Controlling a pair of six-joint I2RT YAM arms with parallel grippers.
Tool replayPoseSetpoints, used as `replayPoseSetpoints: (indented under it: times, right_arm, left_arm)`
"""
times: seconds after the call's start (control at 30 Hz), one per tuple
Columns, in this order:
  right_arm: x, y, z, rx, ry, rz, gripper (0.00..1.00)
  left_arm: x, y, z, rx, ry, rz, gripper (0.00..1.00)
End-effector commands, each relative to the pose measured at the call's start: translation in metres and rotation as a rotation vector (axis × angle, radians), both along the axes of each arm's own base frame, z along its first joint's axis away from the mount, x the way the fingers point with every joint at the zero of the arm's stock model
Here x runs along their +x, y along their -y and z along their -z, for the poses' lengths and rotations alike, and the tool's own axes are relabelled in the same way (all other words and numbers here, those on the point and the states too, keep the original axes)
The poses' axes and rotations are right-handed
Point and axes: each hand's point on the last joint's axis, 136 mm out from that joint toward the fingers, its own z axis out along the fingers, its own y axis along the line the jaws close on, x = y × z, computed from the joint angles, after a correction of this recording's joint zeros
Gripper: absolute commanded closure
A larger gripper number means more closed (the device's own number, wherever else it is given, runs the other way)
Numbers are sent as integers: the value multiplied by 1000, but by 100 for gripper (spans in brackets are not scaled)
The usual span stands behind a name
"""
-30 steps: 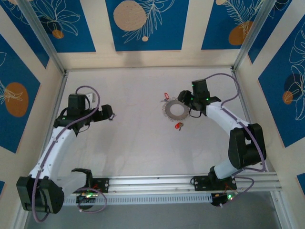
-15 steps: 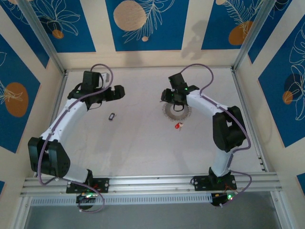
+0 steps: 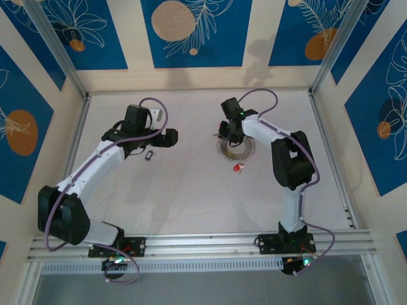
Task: Put the keys on the keyring
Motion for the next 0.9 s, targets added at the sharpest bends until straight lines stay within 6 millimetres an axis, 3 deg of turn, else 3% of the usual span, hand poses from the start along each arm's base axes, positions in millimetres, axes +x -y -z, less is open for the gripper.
replayPoseSetpoints:
  times: [0.0, 0.2, 0.53, 0.7, 0.87]
  right_arm:
    - [-7, -3, 6, 28, -57, 30, 60]
    - [-11, -2, 20, 53, -114, 74, 38]
    - [-9, -34, 34, 159, -155, -30, 38]
    - [-13, -80, 34, 295, -201, -225, 38]
    - [-32, -117, 32, 274, -242, -386, 39]
  left_arm:
    - [1, -7, -15, 28, 78, -18, 0]
    - [1, -12, -17, 52, 83, -28, 0]
    - [1, -14, -11, 101, 81, -26, 0]
    - [2, -19, -12, 137, 99, -36, 0]
    - [2, -20, -16, 139, 110, -36, 0]
